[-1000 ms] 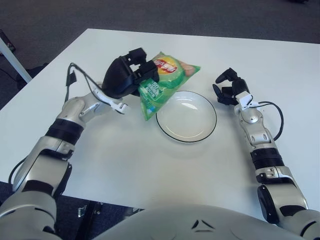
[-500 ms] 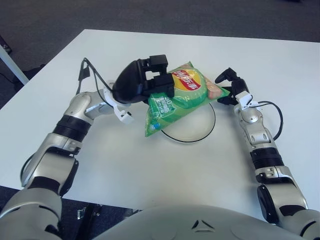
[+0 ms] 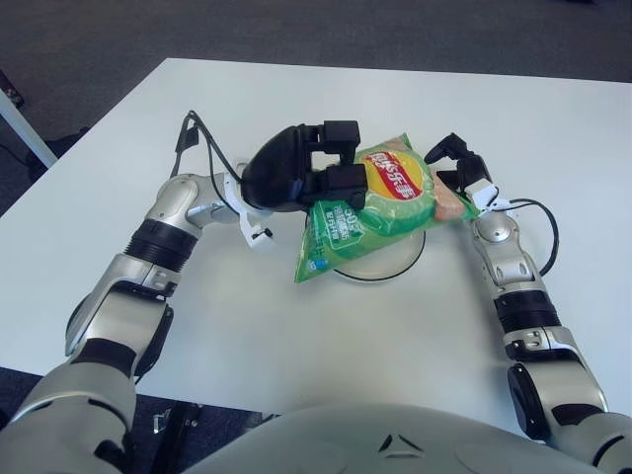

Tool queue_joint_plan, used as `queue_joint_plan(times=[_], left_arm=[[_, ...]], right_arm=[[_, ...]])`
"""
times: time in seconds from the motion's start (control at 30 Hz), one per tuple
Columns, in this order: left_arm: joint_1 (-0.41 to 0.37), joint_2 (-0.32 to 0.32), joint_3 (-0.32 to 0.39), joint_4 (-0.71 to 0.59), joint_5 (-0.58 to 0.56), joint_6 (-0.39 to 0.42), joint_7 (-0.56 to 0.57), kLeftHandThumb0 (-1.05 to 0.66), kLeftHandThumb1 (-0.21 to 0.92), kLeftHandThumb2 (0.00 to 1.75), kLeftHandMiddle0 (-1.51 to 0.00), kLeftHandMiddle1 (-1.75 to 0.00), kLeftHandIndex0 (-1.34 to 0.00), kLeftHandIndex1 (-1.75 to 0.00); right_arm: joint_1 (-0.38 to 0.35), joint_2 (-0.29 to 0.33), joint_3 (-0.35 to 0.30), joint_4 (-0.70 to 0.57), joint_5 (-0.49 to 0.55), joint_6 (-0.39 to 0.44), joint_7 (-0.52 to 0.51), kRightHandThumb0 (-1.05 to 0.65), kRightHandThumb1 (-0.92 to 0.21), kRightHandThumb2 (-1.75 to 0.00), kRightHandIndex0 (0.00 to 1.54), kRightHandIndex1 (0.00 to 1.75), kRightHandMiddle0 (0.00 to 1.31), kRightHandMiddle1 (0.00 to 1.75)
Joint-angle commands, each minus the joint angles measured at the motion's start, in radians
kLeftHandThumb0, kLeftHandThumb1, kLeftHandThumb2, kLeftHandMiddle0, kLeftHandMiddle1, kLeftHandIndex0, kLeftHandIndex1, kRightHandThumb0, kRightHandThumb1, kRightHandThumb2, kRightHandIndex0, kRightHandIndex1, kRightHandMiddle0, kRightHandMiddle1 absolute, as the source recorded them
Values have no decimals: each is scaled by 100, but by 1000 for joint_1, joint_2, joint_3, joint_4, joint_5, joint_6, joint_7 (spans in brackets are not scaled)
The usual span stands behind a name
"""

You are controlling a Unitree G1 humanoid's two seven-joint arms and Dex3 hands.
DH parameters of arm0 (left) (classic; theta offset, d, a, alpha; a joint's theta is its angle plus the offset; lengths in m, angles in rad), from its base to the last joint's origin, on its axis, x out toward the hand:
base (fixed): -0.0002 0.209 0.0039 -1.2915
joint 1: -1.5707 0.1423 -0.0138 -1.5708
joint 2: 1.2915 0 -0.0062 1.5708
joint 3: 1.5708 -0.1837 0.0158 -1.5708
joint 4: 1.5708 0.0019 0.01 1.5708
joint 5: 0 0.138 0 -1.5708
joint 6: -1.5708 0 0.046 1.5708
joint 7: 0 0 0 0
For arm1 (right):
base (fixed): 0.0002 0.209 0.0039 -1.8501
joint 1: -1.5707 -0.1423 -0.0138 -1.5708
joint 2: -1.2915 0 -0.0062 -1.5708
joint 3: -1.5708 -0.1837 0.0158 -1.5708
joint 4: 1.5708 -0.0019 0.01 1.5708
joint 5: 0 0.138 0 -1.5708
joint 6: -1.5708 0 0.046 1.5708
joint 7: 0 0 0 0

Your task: Put the snack into the plate.

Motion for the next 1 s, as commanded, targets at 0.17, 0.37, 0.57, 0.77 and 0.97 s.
queue_joint_plan(times=[0.17,0.37,0.57,0.77,0.97], left_arm=[[-27,-34,0,57,-88,-36,-100,-1,-8,174,-91,-175,-73,-166],[-15,-56,2,76,-146,-47,-160,-1,-11,175,-92,-175,-78,-160],[-13,-42,-68,107,-320,-23,-310,-41,33,130,-117,-175,-59,-173],[11,-52,-52,89,-368,-1,-400,-44,41,120,-114,-175,-53,-174],[27,-32,-71,57,-424,53,-520,-44,44,116,-112,-175,-51,-175]], right_arm=[[62,10,0,78,31,77,67,-37,-69,-84,116,175,32,175],[65,14,-9,72,50,83,74,-37,-69,-84,115,175,32,175],[73,19,-2,58,25,79,45,-37,-72,-81,116,175,31,175],[74,15,4,55,21,77,49,-37,-72,-80,117,175,30,175],[74,12,5,55,25,76,56,-37,-72,-80,117,175,30,175]])
